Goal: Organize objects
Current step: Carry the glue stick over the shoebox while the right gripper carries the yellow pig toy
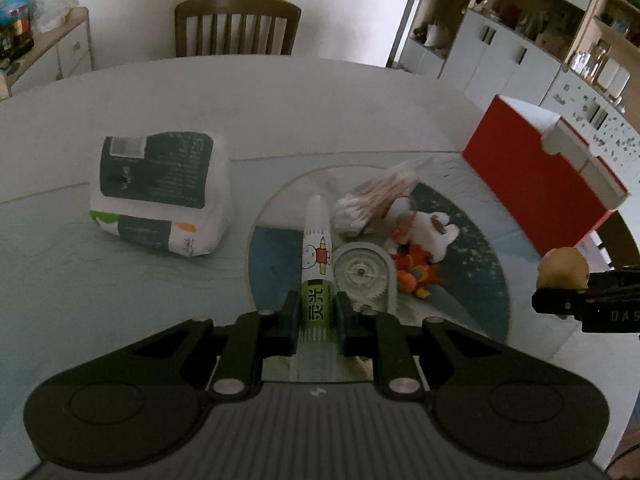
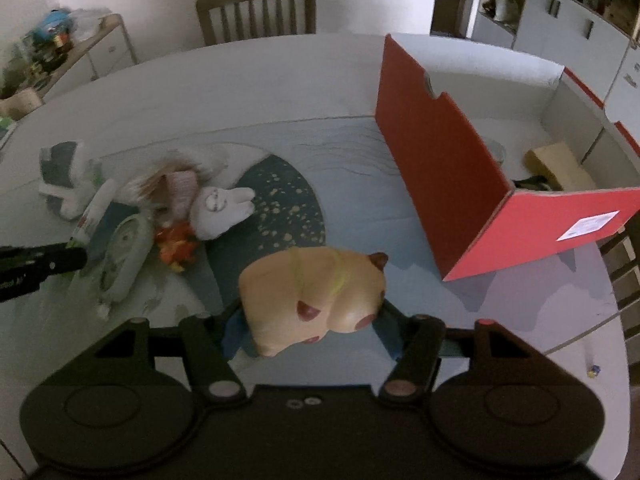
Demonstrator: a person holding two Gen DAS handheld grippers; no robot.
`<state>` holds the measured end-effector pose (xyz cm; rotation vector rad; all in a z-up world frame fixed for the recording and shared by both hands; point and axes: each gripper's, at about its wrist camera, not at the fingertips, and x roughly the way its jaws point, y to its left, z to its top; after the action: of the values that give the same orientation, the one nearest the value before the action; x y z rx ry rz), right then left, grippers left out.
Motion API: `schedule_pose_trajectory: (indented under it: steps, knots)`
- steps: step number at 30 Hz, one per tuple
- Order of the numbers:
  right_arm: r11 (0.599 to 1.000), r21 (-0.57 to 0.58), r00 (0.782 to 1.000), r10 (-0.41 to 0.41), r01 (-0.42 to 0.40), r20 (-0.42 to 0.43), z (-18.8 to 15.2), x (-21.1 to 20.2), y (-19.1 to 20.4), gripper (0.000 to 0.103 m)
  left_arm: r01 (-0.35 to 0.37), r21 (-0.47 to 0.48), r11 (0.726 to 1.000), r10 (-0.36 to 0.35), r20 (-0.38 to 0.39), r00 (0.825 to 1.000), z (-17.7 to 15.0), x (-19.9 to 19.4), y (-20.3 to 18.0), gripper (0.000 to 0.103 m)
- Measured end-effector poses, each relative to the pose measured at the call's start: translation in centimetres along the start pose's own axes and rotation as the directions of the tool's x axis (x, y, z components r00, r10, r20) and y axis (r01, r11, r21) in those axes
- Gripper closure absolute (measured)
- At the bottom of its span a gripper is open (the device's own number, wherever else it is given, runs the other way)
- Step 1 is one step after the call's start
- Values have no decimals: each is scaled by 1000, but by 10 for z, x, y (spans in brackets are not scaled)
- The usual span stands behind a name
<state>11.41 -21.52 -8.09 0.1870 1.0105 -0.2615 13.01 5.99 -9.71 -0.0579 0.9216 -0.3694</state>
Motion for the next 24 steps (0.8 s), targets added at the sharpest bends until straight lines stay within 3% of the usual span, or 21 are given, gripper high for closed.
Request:
schedule_pose_trajectory:
  steps: [11, 24]
  knots:
    - [997, -60, 998, 47, -44, 49, 1, -47, -14, 38, 58, 7, 998, -58, 29, 998, 0, -36, -27, 86]
    - [993, -99, 991, 69, -57, 119, 19, -78, -68, 38, 107, 86, 991, -112, 55, 992, 19, -35, -108, 86]
